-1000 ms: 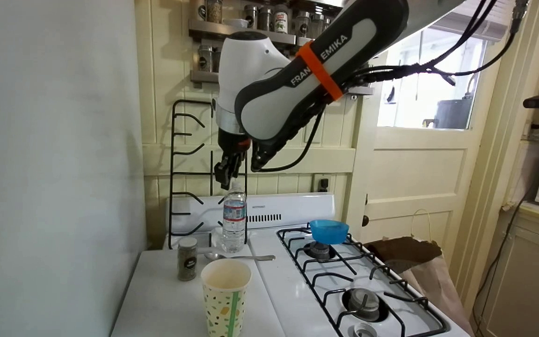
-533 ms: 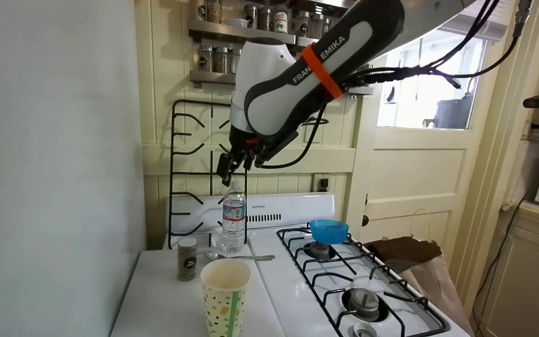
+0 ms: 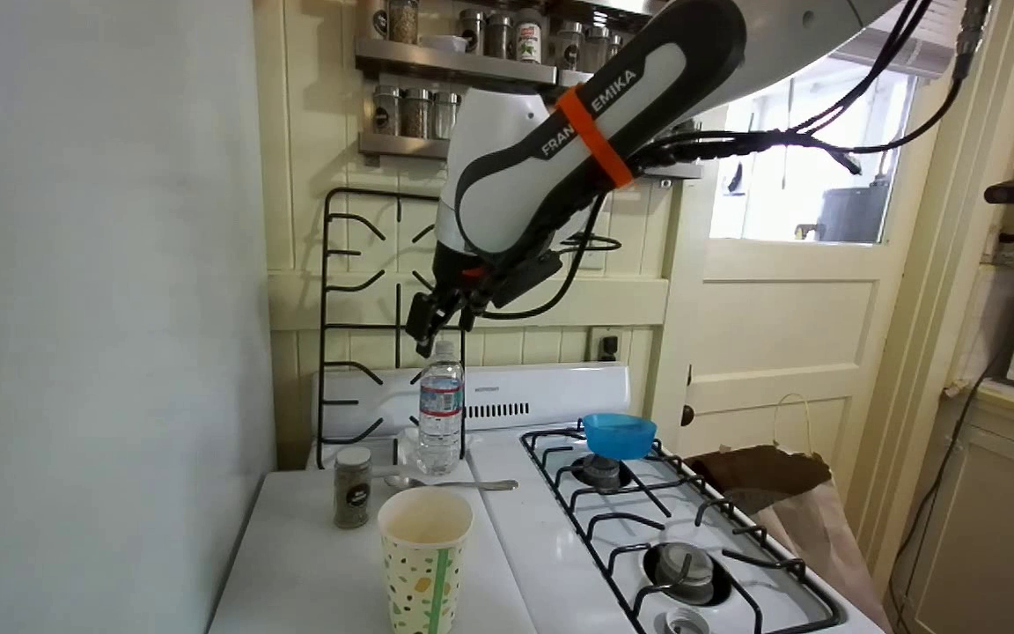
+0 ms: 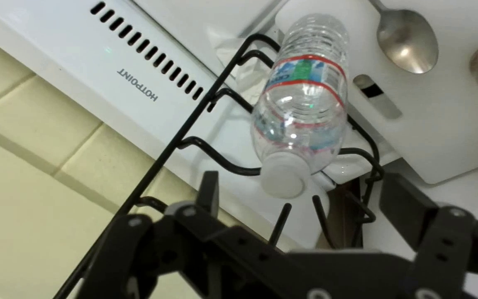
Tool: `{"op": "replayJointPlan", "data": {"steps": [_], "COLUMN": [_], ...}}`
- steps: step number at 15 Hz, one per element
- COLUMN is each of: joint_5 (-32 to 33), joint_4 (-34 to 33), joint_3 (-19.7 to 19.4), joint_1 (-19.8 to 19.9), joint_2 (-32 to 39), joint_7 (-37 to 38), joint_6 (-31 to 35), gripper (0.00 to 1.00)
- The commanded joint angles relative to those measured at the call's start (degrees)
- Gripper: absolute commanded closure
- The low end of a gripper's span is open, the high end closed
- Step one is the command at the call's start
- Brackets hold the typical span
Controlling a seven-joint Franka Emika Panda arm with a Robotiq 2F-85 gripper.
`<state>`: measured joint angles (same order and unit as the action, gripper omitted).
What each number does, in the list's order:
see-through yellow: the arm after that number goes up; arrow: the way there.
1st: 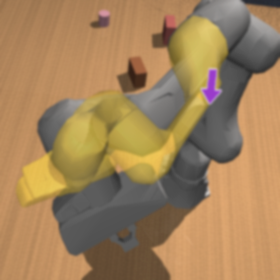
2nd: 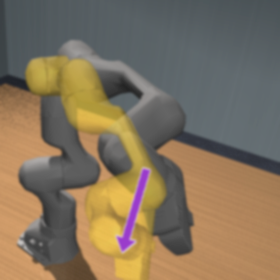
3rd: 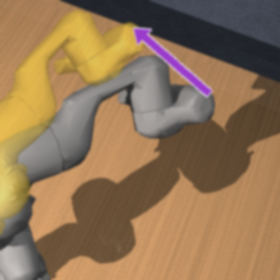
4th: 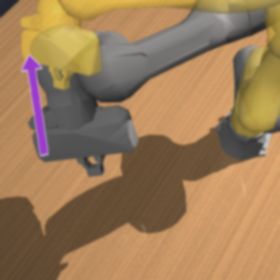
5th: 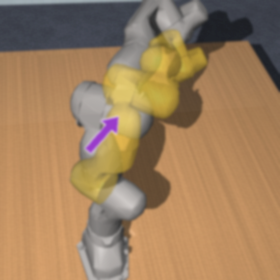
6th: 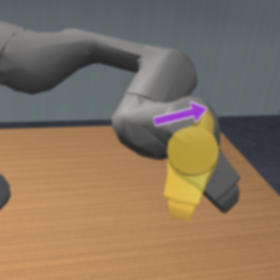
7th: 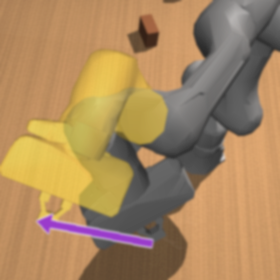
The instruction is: Put the water bottle in the coffee cup.
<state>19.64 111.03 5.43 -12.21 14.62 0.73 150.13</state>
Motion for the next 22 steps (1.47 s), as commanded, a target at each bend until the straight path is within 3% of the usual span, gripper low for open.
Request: {"op": "replayJointPlan", "data": {"steps": [1,7,10,12,13,16,22], "joint_5": [-6.61,-9.86,-10.44,-10.87,-11.04,-11.41,-11.52], "joint_4": [-0.77,-2.04,-3.19,-4.31,-4.85,-6.04,-6.51], "joint_3": [1.79,1.03,1.06,1.17,1.22,1.28,1.11], "joint_1": [1.29,2.09,2.38,2.32,2.3,2.27,2.26], "joint_2": [0.36,1.28,2.2,3.03,3.43,4.47,3.97], "joint_7": [-2.36,-1.0,-0.91,-0.99,-1.1,-1.1,-0.89], "joint_6": [-4.16,-5.98,-5.98,-6.32,-6.56,-6.63,-7.73], "gripper": [0.0,0.0,0.06,0.14,0.26,0.44,0.51]}}
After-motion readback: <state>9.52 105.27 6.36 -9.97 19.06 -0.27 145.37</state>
